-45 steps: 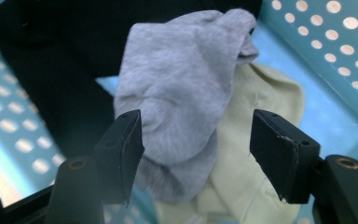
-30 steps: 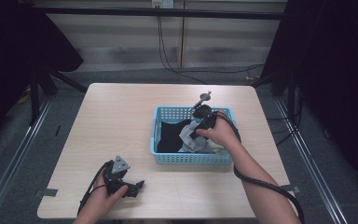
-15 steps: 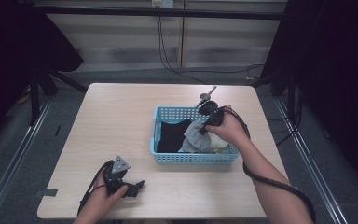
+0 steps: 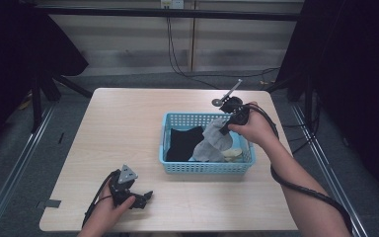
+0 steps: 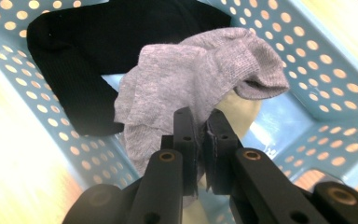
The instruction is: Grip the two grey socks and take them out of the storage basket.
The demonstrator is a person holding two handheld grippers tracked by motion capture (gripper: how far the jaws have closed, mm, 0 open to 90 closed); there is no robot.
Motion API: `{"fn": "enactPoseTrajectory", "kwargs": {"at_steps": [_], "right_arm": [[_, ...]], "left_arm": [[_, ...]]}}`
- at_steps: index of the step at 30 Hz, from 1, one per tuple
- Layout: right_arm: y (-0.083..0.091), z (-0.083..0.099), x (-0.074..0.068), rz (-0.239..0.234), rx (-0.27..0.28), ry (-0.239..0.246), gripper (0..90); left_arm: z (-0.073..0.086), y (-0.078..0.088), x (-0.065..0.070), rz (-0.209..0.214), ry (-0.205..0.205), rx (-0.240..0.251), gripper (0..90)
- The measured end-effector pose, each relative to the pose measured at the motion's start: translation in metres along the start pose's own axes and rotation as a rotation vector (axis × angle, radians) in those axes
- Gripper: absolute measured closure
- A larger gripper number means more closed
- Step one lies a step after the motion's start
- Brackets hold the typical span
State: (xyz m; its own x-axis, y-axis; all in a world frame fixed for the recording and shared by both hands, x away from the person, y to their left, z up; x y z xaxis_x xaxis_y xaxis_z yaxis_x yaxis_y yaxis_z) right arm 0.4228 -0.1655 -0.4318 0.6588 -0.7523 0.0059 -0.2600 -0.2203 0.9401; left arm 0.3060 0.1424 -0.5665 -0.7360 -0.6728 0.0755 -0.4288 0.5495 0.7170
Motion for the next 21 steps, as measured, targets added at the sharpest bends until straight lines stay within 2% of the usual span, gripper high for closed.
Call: {"fn": "enactPoseTrajectory", "kwargs": {"at_steps": [8, 21], "right_arm": [[0.017, 0.006, 0.010, 0.012, 0.016, -0.001, 84.8], [0.046, 0.024, 0.037, 0.031, 0.046, -0.058, 84.8]], "left_arm": [[0.000, 0.000, 0.000, 0.000, 0.000, 0.000, 0.0], [0.000, 0.000, 0.000, 0.000, 0.000, 0.000, 0.0]]}}
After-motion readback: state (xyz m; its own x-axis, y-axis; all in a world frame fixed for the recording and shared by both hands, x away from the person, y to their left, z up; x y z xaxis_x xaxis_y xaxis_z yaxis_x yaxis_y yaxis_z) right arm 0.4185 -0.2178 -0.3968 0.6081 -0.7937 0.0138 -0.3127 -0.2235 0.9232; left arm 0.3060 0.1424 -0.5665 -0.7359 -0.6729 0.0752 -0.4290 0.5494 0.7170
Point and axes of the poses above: each handheld gripper's, and its own axes: y roughly backward along the jaws, z roughly out of its underside, x roughly to its right, the point moved 8 cm from there along -y, roughly forward along the jaws, and after that the axes turned 5 degrees about z, right-handed, at the moved point
